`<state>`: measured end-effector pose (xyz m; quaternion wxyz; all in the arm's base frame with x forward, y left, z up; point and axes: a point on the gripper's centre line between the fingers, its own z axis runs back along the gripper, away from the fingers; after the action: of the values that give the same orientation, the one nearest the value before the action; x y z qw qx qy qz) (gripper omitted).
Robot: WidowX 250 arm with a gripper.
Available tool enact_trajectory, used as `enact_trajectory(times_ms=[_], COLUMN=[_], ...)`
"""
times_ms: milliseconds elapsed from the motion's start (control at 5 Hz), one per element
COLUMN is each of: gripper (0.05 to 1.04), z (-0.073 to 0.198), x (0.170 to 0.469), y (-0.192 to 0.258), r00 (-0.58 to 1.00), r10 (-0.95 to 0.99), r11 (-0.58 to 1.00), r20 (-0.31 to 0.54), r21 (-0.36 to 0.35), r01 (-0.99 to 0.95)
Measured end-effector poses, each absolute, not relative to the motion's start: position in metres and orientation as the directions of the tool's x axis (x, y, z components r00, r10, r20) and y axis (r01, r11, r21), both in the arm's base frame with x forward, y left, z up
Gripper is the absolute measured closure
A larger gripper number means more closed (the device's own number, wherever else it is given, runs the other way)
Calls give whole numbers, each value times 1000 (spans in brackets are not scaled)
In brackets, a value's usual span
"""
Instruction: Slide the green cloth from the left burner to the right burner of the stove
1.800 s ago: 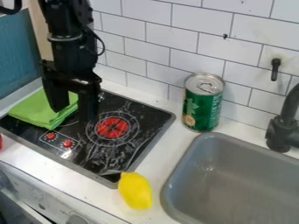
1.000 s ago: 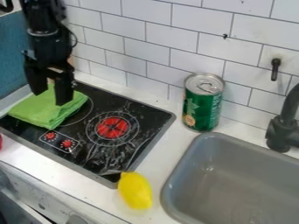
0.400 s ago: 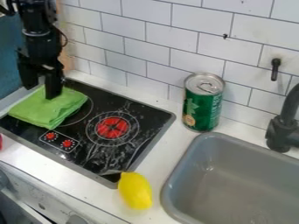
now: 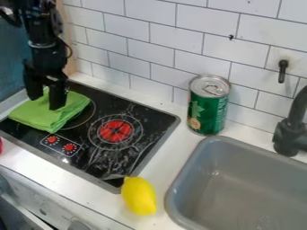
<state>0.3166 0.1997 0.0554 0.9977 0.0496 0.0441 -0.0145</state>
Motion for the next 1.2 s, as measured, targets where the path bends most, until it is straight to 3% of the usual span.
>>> enact_trajectory(times_ms=[200, 600, 1200], gripper=[75, 75, 75], z=[49, 40, 39], x=[318, 307, 330], y=[201, 161, 29], r00=[997, 998, 973], r10=[-20, -44, -225], r11=[993, 999, 966], r20=[-68, -34, 42], r21=[115, 11, -120], r01=[28, 45, 228])
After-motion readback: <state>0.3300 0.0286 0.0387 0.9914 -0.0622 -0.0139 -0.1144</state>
